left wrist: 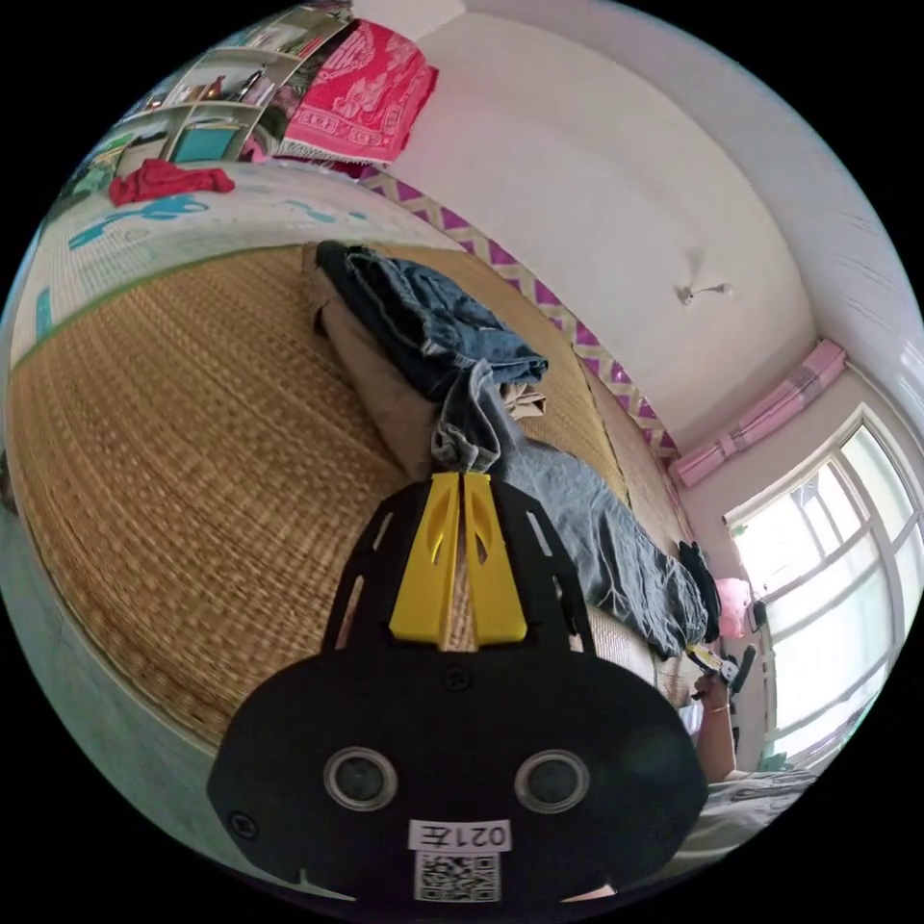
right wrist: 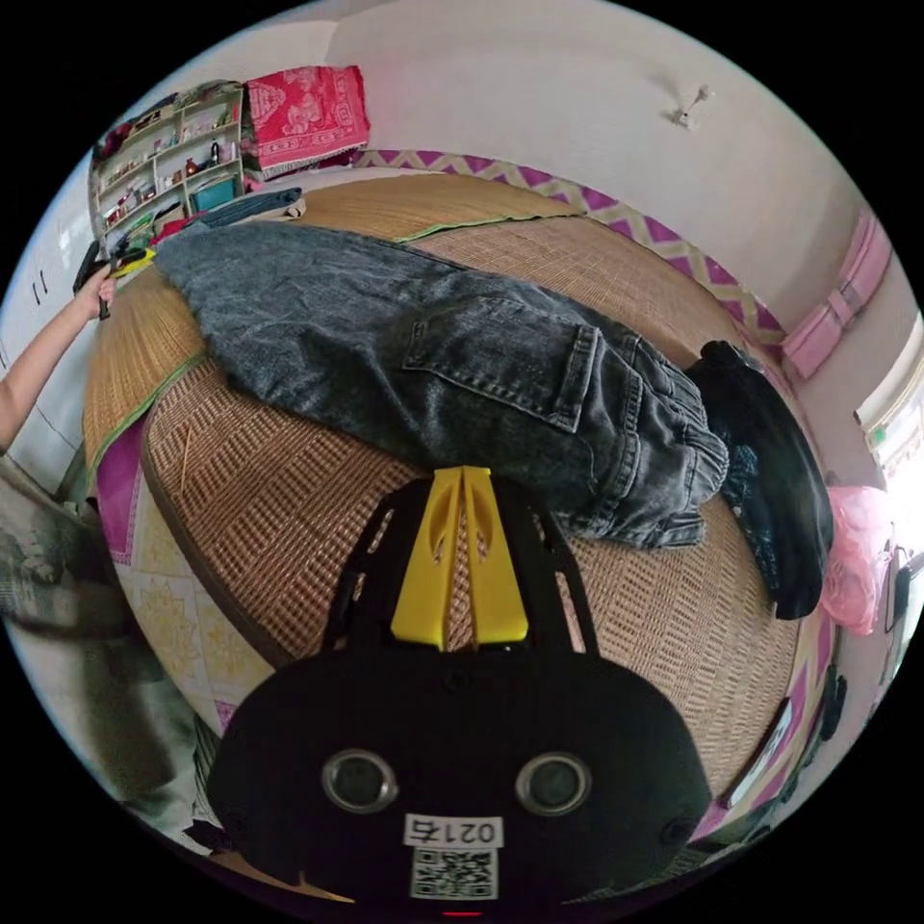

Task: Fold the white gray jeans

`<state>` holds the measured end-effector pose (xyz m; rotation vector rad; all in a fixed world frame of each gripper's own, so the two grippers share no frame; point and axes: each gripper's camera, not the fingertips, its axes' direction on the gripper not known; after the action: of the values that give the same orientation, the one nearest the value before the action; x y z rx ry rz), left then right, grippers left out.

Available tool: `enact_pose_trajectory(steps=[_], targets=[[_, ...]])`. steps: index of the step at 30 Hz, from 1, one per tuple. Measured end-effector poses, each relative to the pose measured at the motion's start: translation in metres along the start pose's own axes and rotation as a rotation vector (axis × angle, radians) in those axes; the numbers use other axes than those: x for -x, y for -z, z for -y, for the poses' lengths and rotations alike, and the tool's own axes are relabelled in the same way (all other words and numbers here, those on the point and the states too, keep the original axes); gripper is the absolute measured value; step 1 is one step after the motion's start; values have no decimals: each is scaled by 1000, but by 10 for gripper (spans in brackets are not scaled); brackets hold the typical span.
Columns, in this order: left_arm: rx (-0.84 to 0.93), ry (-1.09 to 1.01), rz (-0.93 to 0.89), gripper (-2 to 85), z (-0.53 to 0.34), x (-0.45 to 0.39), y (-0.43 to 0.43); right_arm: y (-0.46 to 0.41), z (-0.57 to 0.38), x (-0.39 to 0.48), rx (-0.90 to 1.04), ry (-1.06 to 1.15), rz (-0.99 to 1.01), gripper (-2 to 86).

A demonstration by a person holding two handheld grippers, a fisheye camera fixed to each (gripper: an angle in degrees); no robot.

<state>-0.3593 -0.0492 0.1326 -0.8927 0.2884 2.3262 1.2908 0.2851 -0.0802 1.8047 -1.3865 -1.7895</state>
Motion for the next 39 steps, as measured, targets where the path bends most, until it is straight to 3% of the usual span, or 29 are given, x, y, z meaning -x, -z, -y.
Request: enact_pose_trajectory(steps=[4, 10, 18, 21, 24, 28, 32, 34, 36, 38, 39], targets=[[44, -14, -20, -9, -6, 13, 3, 13, -35, -83, 11, -93, 150, -7], [115, 21, -16, -10, -20, 28, 22, 89, -104, -222, -193, -245, 373, -6], [130, 106, -104, -9, -56, 62, 41, 94, -173, -358, -154, -282, 305, 1], [-21, 63, -249, -9, -59, 58, 57, 75, -188, -411, -157, -312, 248, 59], [-110, -99, -206, -9, -58, 10, 75, 48, -210, -489, -99, -467, 178, 127], [-225, -293, 18, -9, -68, -76, 89, 28, -326, -622, -208, -933, 390, 152], [-549, -140, 115, -9, -82, -109, 124, -25, -403, -662, -219, -1116, 585, 161], [-472, -253, 100, -9, -74, -135, 106, -32, -410, -666, -242, -1125, 583, 158], [-284, -399, 49, -9, -67, -169, 62, -49, -409, -672, -254, -1130, 657, 142], [32, -540, -42, -9, -69, -212, -16, -67, -415, -680, -260, -1179, 659, 102], [74, -549, -48, -9, -72, -218, -32, -74, -418, -682, -268, -1191, 682, 91]])
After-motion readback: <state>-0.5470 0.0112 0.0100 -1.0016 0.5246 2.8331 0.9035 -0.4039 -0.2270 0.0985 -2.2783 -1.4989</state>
